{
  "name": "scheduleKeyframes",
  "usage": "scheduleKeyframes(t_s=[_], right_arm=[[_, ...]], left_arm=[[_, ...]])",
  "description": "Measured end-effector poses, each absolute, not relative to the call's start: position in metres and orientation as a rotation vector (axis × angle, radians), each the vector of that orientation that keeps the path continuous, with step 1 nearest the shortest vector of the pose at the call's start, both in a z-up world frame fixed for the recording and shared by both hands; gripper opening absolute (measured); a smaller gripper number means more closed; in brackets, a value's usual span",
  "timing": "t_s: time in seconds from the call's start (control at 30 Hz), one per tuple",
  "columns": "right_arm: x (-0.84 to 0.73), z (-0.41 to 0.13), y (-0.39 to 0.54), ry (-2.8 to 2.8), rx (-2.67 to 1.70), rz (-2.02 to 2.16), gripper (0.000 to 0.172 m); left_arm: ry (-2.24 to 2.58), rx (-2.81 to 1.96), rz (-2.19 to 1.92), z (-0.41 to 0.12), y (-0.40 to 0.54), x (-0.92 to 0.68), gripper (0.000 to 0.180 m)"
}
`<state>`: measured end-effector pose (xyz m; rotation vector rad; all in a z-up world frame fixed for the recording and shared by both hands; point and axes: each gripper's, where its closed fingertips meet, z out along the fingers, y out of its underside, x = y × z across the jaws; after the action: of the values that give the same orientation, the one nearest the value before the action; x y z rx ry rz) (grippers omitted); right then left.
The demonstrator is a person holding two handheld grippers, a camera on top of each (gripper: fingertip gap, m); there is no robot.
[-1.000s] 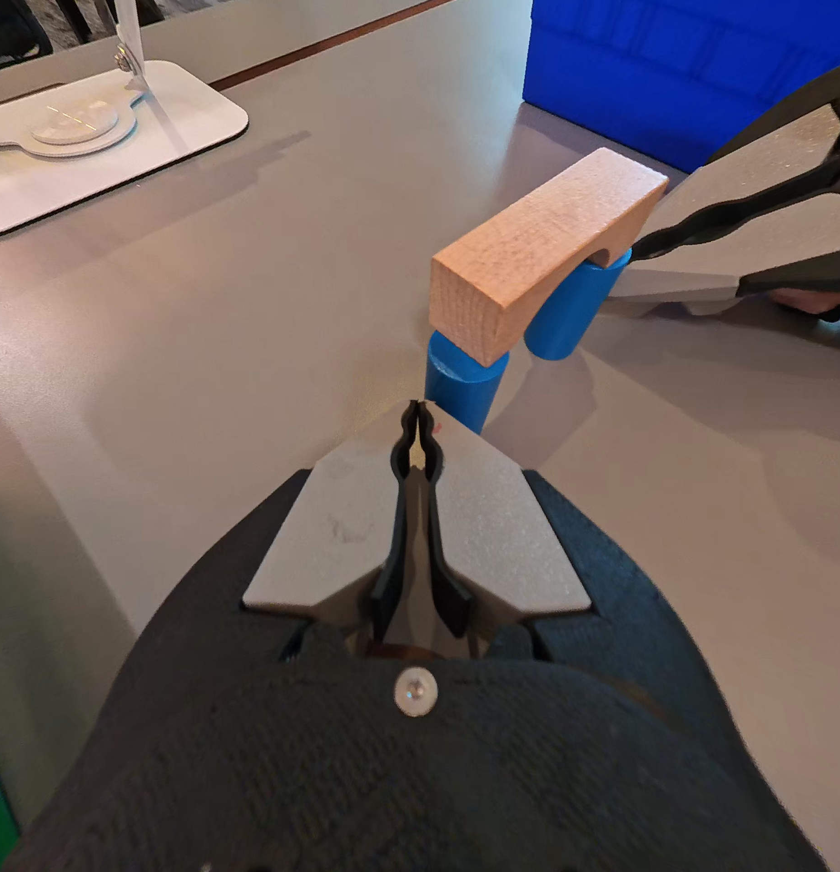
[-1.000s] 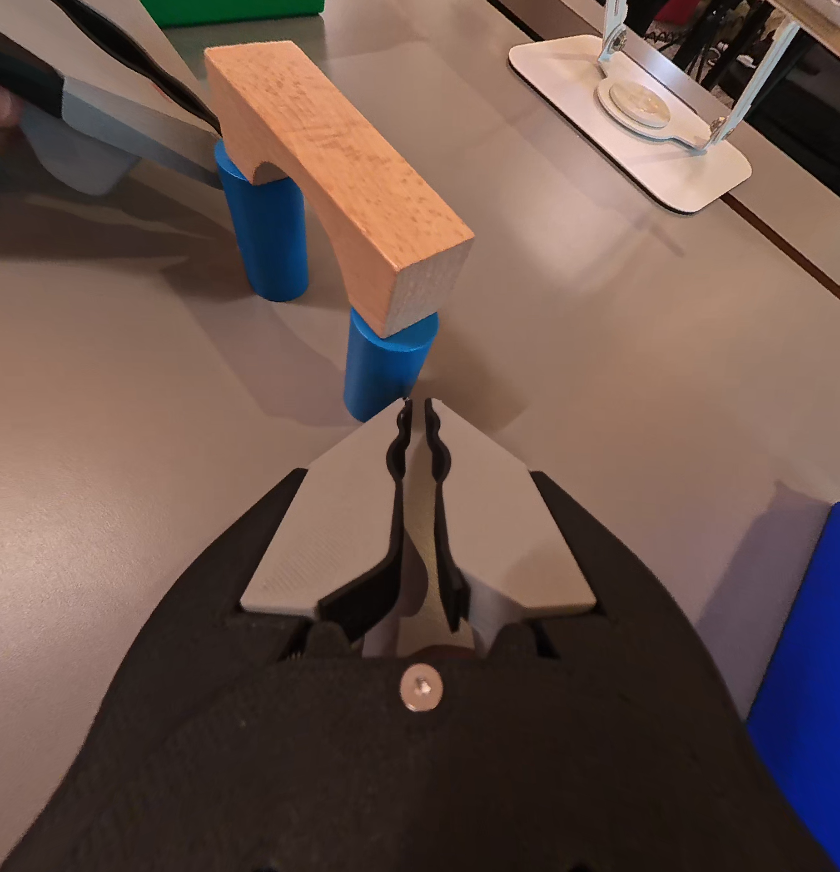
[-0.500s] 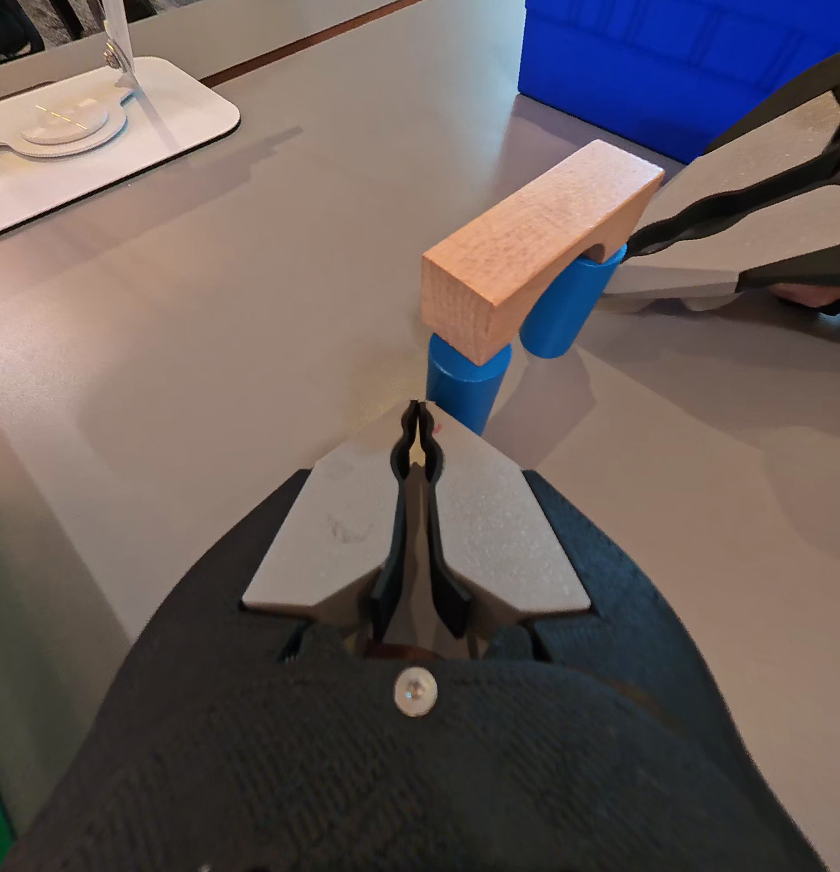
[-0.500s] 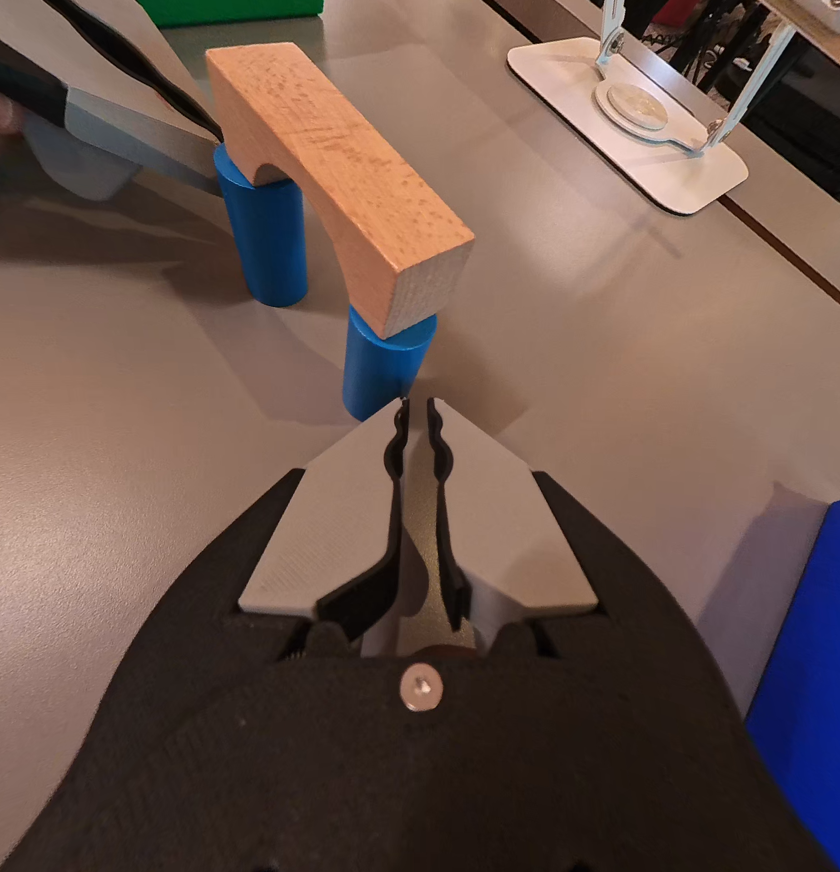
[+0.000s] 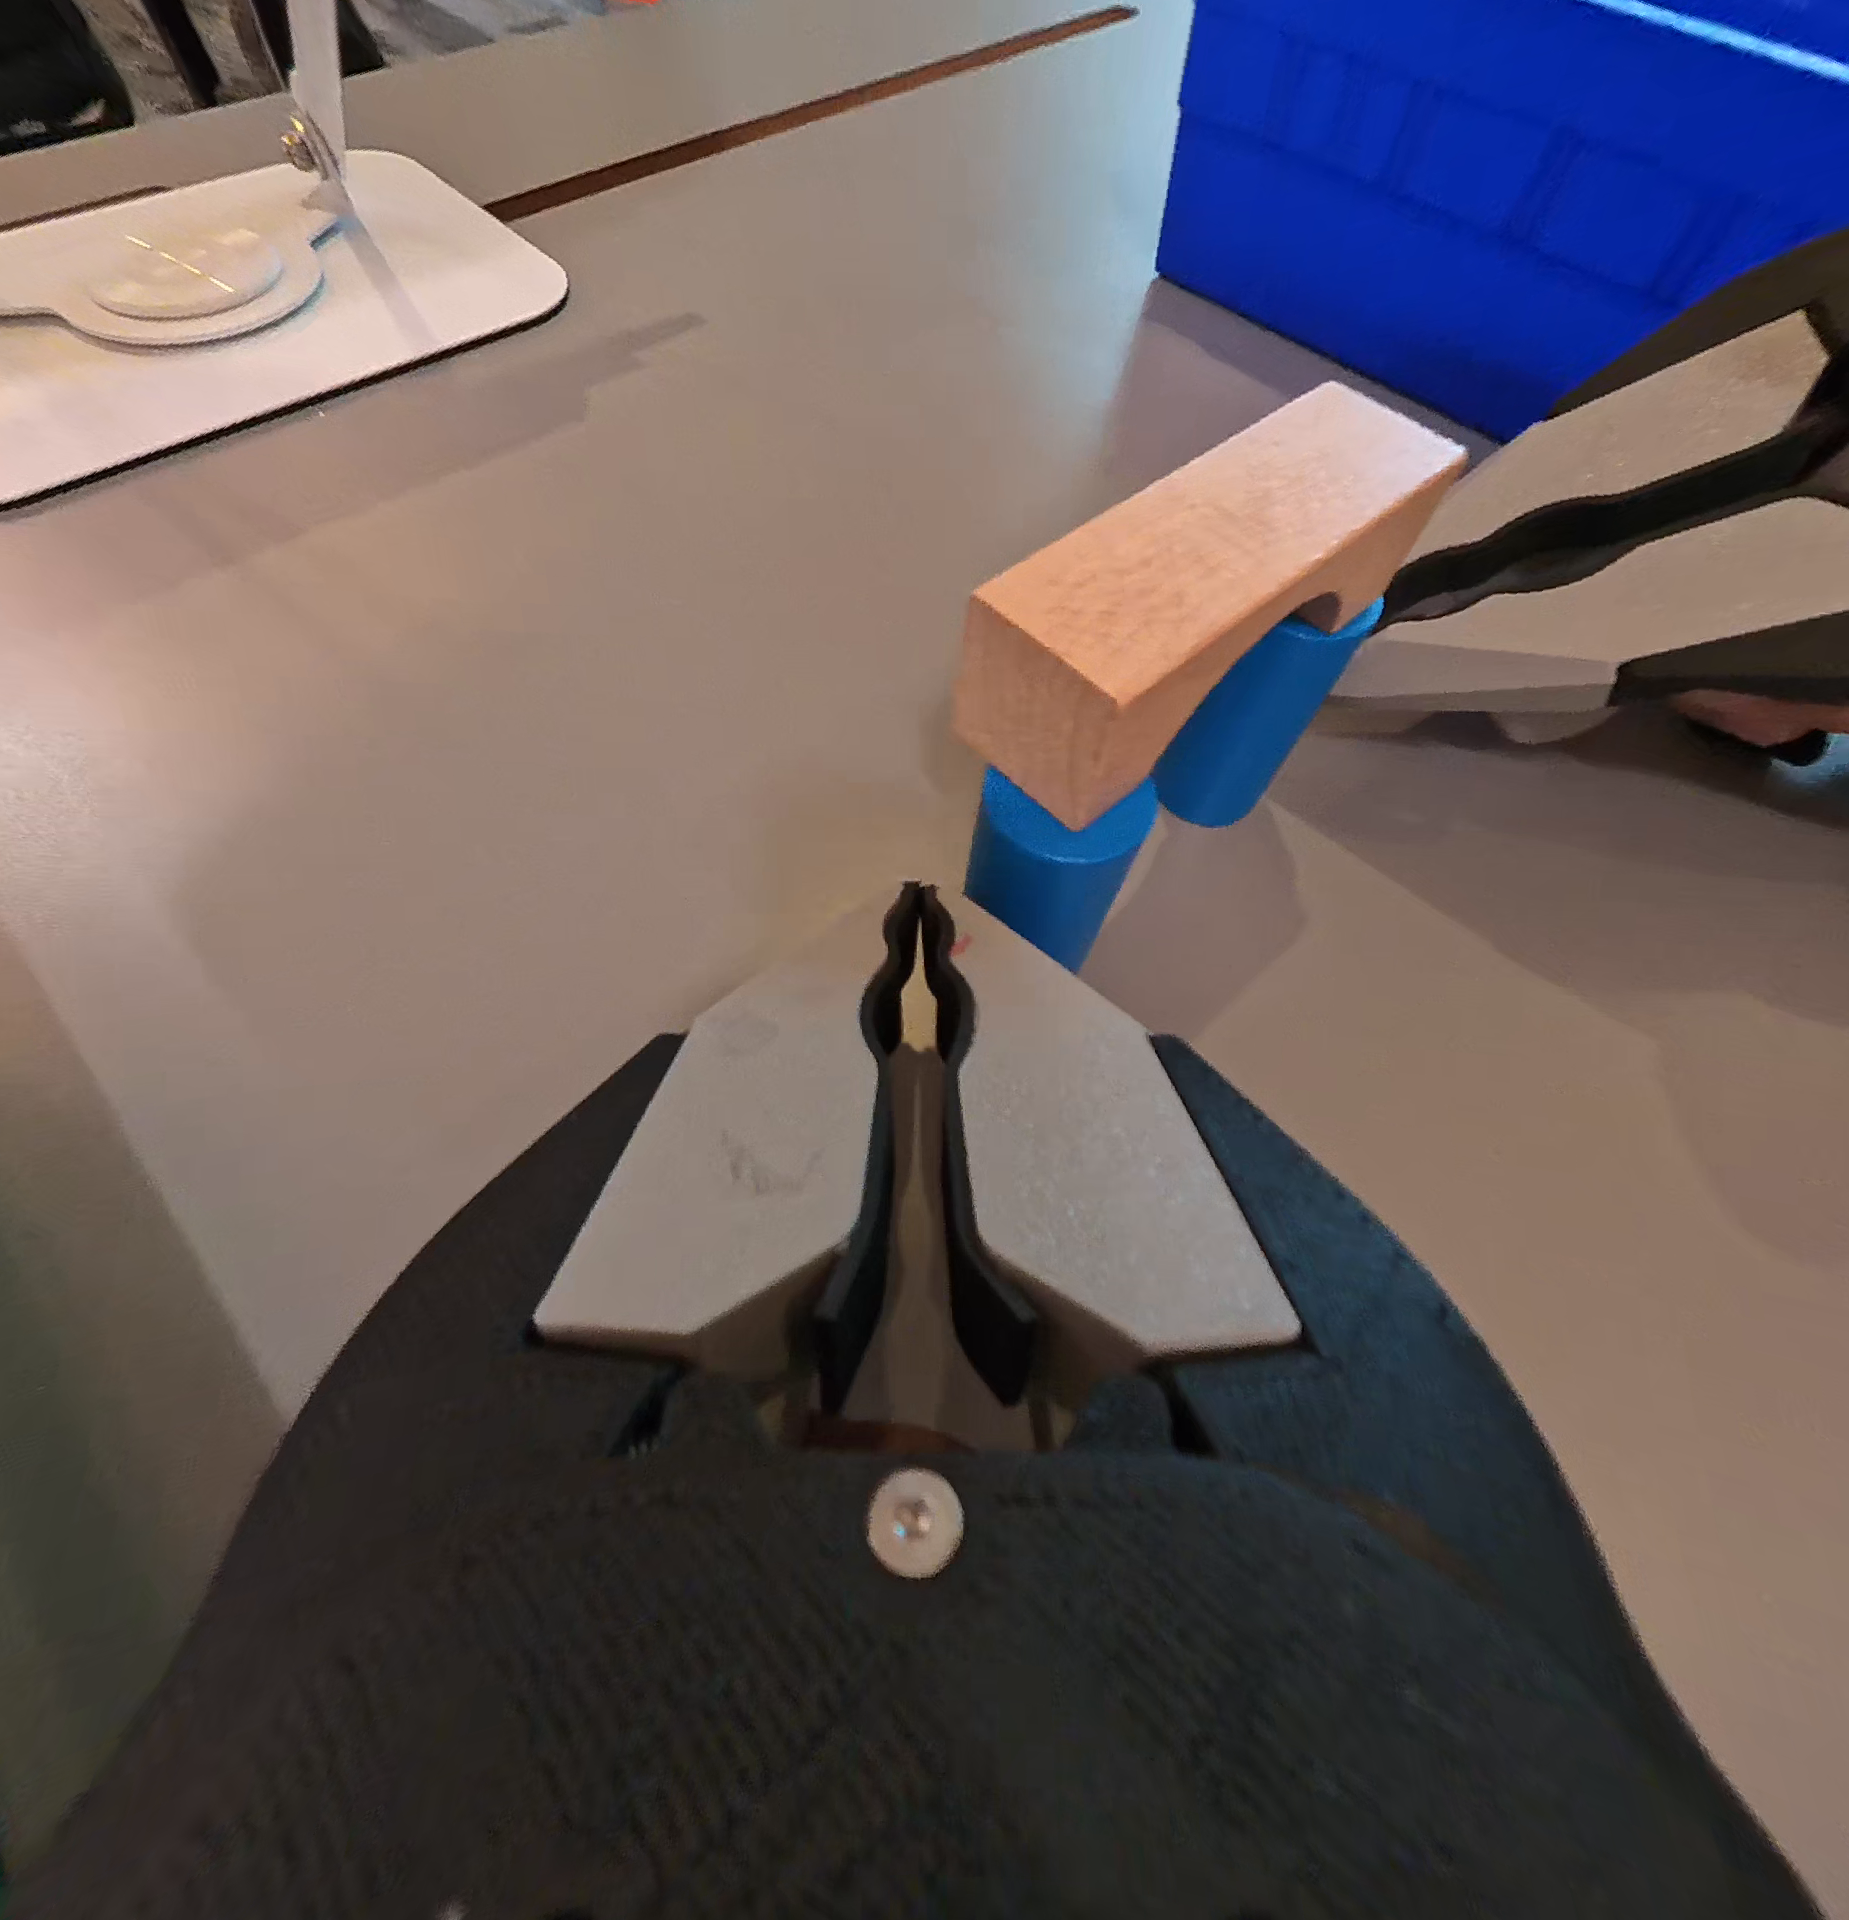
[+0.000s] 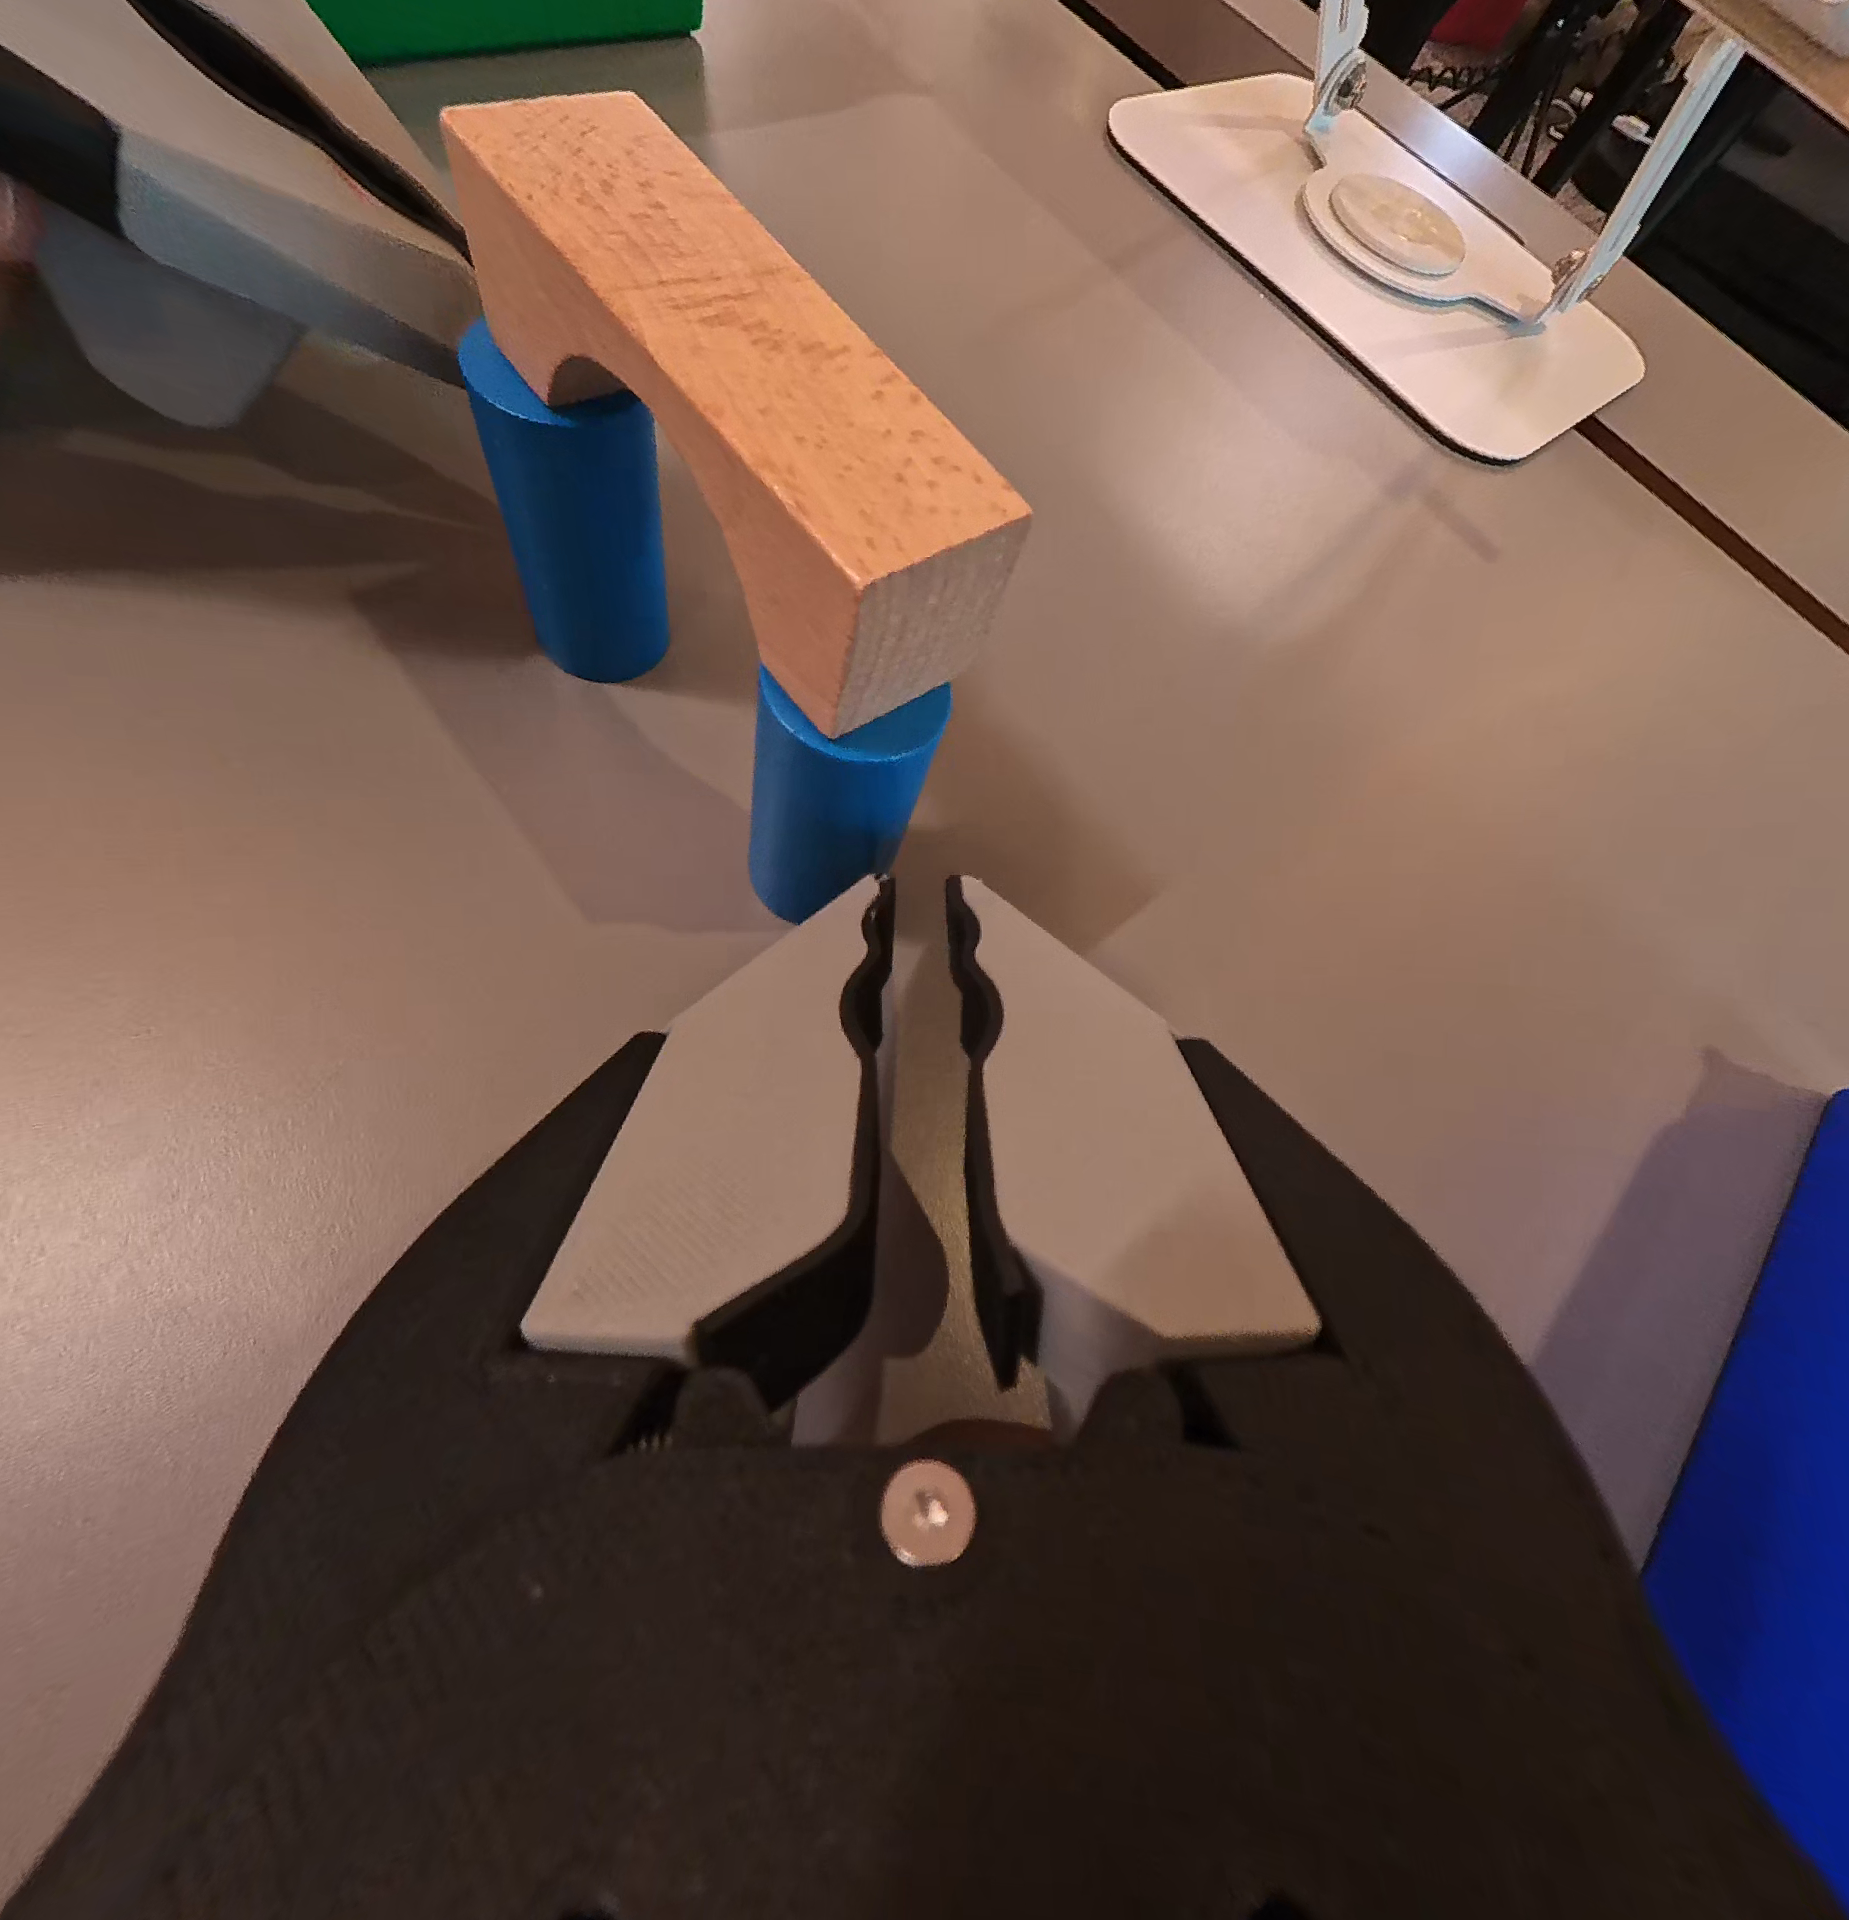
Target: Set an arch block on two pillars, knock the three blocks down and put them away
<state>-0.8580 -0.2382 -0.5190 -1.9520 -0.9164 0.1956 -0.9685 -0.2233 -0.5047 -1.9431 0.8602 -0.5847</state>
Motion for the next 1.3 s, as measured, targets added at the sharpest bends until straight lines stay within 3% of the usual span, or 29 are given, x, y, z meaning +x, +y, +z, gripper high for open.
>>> scheduleKeyframes(t_s=[0.33,0.6,1.3], right_arm=[[-0.852,-0.519,-0.239,-0.895,-1.966,0.222,0.007],[-0.853,-0.522,-0.239,-0.921,-1.969,0.192,0.008],[-0.855,-0.524,-0.240,-0.943,-1.972,0.169,0.008]], left_arm=[[0.948,-1.940,-0.922,-0.501,-0.253,-0.966,0.000],[1.076,-1.955,-0.737,-0.515,-0.259,-0.956,0.000],[1.009,-1.973,-0.752,-0.513,-0.251,-0.956,0.000]])
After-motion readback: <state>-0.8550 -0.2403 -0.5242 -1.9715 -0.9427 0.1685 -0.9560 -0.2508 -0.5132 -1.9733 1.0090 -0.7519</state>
